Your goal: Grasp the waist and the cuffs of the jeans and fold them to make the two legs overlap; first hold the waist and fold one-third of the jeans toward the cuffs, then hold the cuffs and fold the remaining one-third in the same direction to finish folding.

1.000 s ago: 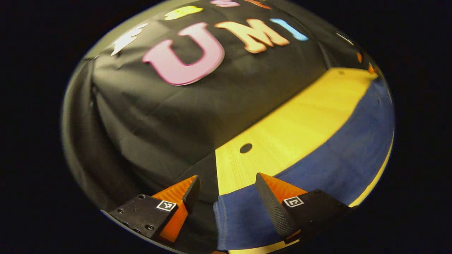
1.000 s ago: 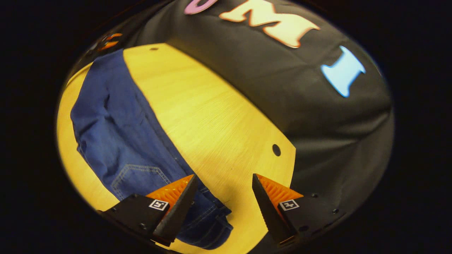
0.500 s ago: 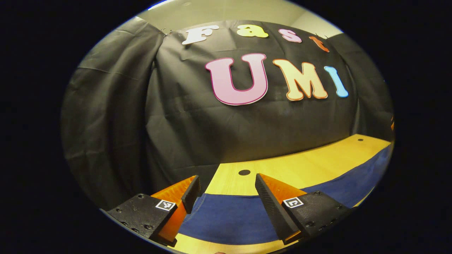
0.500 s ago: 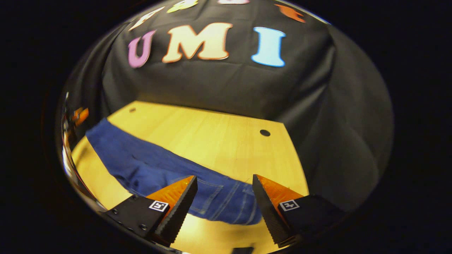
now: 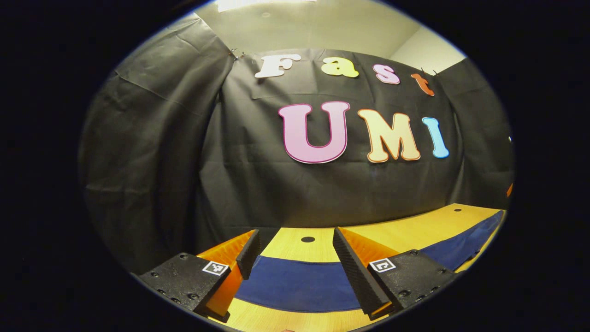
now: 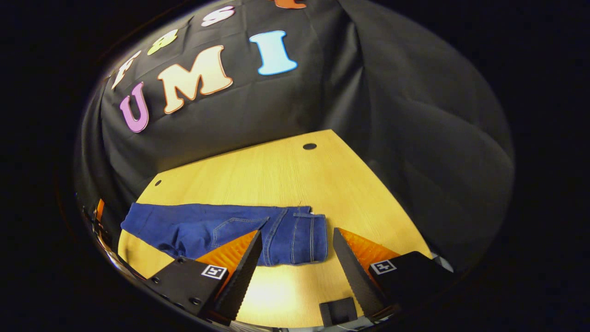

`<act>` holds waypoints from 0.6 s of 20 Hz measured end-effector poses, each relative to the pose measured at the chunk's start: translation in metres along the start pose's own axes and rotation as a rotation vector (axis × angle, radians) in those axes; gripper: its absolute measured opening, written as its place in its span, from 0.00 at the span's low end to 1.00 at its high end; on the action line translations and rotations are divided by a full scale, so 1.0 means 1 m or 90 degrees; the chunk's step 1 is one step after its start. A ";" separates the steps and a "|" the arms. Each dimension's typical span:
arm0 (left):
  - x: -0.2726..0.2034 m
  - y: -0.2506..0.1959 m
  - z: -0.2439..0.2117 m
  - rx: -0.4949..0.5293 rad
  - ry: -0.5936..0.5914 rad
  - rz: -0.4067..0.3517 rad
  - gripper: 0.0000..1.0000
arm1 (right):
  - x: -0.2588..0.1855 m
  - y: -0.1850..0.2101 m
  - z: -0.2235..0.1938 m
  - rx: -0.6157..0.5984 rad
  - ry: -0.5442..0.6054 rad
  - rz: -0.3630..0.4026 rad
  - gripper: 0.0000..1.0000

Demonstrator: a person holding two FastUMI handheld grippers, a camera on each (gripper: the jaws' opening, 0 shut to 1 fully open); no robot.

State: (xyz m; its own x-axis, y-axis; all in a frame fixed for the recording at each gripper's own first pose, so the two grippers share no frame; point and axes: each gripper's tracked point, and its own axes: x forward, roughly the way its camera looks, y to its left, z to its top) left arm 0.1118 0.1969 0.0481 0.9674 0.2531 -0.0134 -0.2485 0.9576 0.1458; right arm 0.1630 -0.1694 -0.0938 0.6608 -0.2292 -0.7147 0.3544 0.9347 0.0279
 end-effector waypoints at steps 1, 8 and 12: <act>-0.007 0.002 0.002 0.001 -0.009 0.002 0.95 | 0.007 -0.004 -0.008 0.012 0.014 -0.001 0.97; -0.047 0.038 -0.003 0.047 -0.005 0.080 0.95 | 0.040 -0.017 -0.044 0.153 0.071 0.026 0.97; -0.068 0.044 -0.005 0.047 0.005 0.102 0.95 | 0.053 -0.021 -0.055 0.188 0.093 0.046 0.97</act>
State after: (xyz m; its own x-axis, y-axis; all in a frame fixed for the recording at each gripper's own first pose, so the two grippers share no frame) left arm 0.0346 0.2225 0.0508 0.9152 0.4030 0.0088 -0.3950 0.8922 0.2193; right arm 0.1540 -0.1861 -0.1711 0.5969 -0.1046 -0.7954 0.5006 0.8234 0.2674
